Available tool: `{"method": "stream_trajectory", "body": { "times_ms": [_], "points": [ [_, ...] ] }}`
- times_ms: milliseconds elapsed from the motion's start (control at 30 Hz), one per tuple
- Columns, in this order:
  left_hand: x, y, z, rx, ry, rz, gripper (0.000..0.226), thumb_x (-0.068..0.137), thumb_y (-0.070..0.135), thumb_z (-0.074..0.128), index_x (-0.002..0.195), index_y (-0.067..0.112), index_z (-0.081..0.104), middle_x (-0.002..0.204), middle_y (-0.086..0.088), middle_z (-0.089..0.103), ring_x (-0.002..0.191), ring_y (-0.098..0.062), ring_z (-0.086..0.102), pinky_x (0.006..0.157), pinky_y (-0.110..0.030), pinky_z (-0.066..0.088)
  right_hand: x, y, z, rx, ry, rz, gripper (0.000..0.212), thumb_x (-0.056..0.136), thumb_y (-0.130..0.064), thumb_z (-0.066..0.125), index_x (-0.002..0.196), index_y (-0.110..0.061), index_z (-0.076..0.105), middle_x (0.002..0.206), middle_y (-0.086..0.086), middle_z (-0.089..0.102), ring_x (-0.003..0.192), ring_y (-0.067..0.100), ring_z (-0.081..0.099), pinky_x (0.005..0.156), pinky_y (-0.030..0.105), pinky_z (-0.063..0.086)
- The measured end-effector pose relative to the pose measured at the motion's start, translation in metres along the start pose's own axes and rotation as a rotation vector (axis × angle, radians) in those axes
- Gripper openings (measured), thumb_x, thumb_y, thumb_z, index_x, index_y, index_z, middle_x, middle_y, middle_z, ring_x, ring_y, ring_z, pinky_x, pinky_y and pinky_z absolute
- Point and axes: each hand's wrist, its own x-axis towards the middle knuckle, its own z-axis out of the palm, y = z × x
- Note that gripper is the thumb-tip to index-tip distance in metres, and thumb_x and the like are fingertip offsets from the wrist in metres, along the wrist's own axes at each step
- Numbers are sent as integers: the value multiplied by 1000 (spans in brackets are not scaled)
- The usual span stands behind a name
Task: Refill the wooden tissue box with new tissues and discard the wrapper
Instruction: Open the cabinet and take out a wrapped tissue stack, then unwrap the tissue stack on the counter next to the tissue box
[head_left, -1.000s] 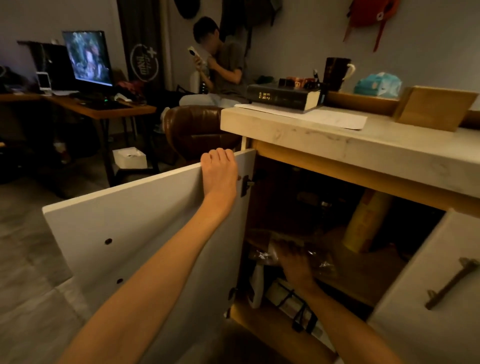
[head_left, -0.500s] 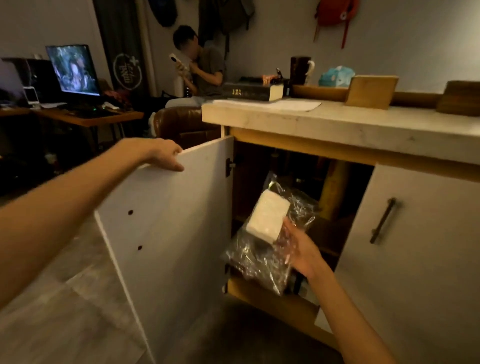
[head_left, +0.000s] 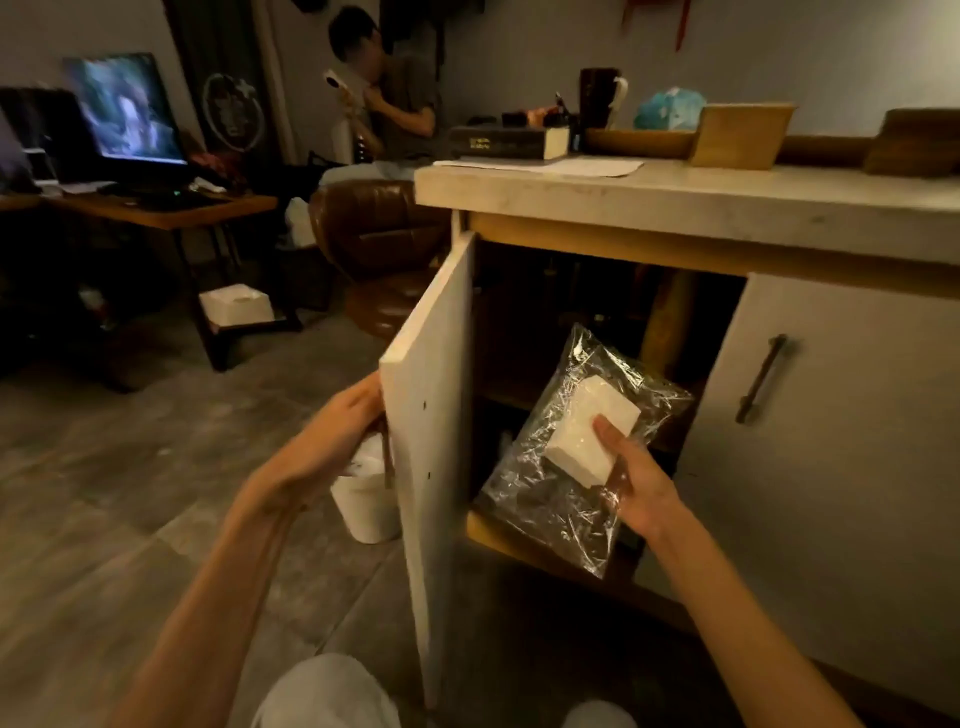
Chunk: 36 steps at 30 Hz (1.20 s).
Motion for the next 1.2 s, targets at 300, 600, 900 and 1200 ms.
{"method": "stream_trajectory", "body": {
  "times_ms": [300,600,900,1200],
  "points": [
    [67,31,214,283,-99,263,80,101,36,40,150,27,-23,138,-5,49,112,-24,56,93,-43,50,-76,-52,-126,-165,409,-212,56,75,-23,72,127,-14,55,105,7,73,97,28,69,71,47,59],
    [177,42,318,463,121,364,76,97,3,42,149,-3,-14,107,-23,66,91,-36,65,80,-43,54,-77,-44,-164,-94,563,-190,80,52,-40,91,120,-17,57,105,9,75,97,28,71,69,40,60],
    [188,55,314,197,-136,42,68,101,8,34,154,24,-6,151,-28,32,132,-45,41,107,-58,37,-113,-128,-58,64,577,37,54,80,-17,69,131,-17,50,123,16,66,111,35,65,78,52,59],
    [150,152,231,801,-497,-336,65,101,40,37,155,18,8,160,-15,18,146,-38,17,115,-64,13,-178,-241,41,97,603,243,48,88,-10,66,133,-10,50,119,16,69,107,33,68,79,47,59]
  ]
}}
